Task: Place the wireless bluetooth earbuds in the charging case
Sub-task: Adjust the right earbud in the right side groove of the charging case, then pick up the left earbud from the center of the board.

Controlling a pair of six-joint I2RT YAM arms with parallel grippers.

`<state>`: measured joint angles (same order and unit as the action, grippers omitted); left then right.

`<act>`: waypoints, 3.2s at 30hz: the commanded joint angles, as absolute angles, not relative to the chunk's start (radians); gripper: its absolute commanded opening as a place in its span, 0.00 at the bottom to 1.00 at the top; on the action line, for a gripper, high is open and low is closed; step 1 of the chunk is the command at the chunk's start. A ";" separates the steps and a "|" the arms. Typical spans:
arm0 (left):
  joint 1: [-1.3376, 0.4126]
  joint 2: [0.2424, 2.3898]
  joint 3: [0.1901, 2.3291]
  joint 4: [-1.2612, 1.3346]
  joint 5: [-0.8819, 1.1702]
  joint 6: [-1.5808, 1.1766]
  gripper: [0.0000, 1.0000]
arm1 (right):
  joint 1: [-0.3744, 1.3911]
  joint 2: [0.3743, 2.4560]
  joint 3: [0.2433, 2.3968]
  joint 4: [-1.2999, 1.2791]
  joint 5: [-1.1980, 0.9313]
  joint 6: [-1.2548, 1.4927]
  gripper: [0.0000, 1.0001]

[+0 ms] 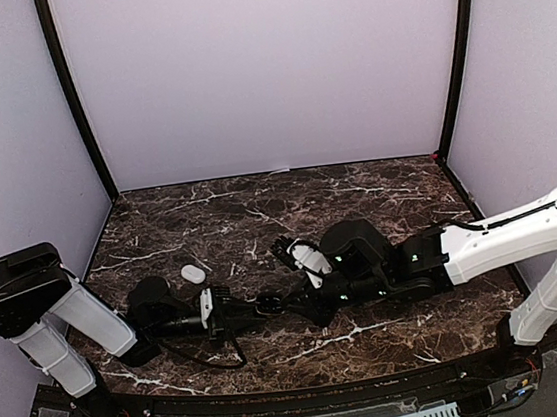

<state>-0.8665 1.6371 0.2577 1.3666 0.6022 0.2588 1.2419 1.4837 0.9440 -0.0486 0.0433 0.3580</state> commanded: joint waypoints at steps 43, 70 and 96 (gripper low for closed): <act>-0.862 1.626 0.262 1.394 0.609 0.253 0.00 | 0.728 1.228 0.874 -0.442 0.302 0.501 0.21; -0.862 1.634 0.269 1.393 0.619 0.249 0.00 | 0.201 1.536 0.933 -0.354 0.339 0.478 0.37; -0.861 1.633 0.278 1.371 0.618 0.227 0.00 | 0.093 1.898 1.192 -0.417 0.240 0.420 0.32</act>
